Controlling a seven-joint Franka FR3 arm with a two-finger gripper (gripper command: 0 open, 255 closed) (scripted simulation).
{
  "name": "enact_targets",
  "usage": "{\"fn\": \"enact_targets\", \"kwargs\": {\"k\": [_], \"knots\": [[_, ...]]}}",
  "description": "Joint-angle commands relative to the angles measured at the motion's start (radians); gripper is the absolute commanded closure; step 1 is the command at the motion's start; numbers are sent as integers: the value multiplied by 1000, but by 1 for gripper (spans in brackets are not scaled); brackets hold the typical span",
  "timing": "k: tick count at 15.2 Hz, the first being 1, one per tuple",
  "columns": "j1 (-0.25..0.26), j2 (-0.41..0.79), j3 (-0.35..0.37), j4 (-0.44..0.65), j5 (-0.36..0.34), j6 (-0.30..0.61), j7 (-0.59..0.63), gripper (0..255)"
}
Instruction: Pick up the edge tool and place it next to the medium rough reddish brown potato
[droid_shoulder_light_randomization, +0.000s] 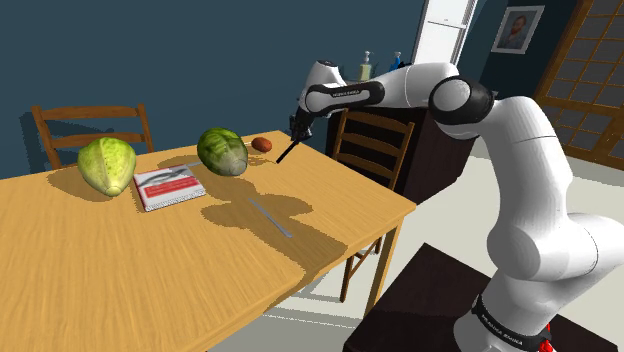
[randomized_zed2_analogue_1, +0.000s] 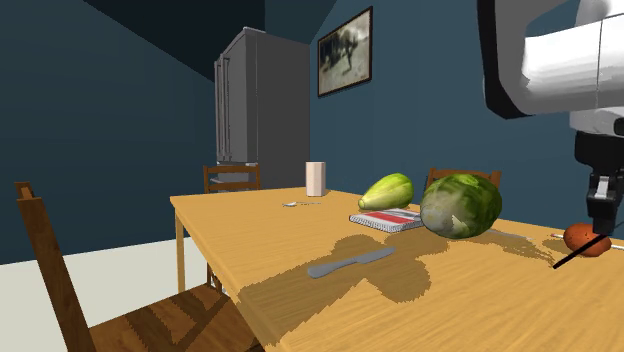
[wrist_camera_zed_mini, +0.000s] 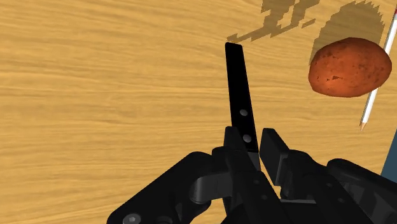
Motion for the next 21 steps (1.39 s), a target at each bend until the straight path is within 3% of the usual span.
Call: {"fn": "enact_targets", "kwargs": {"k": [1, 12, 20, 21], "knots": [[1, 8, -5, -13, -6, 20, 5, 255], [5, 63, -38, -70, -42, 128, 28, 255], [5, 63, -38, -70, -42, 128, 28, 255], [5, 63, -38, -70, -42, 128, 28, 0]]}}
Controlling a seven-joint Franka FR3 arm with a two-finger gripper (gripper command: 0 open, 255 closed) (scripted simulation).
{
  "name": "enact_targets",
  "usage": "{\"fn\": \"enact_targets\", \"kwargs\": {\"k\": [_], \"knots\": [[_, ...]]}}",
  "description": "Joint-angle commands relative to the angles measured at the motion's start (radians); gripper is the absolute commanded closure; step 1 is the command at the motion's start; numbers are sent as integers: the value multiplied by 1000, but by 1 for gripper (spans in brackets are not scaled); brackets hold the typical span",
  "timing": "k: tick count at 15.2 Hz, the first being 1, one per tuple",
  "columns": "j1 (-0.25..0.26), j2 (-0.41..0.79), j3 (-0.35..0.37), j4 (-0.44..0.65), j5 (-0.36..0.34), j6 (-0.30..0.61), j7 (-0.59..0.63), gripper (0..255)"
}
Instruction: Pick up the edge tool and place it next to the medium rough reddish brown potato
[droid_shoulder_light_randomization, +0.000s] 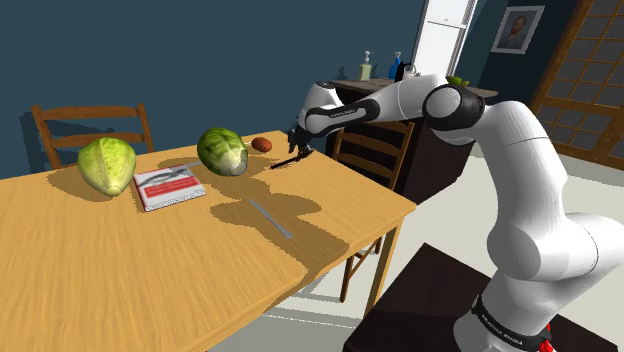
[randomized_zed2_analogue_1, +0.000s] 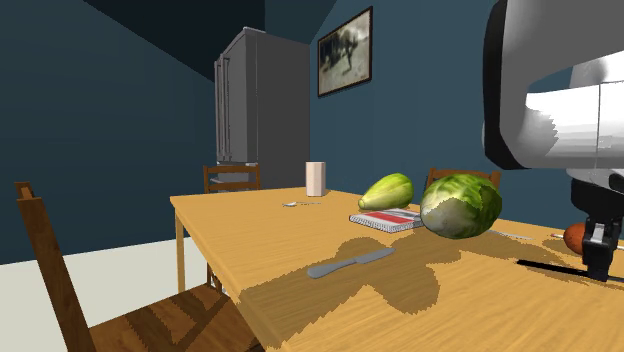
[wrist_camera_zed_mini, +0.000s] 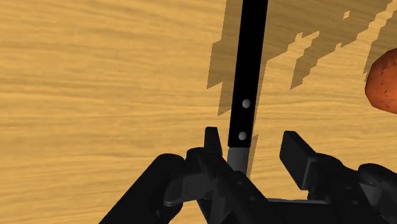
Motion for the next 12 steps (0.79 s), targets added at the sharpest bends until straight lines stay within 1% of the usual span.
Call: {"fn": "enact_targets", "kwargs": {"k": [1, 5, 9, 12], "knots": [[0, 0, 0, 0, 0, 0, 0, 0], [0, 0, 0, 0, 0, 0, 0, 0], [-62, -114, 46, -89, 37, -31, -7, 0], [-62, -114, 46, -89, 37, -31, -7, 0]]}}
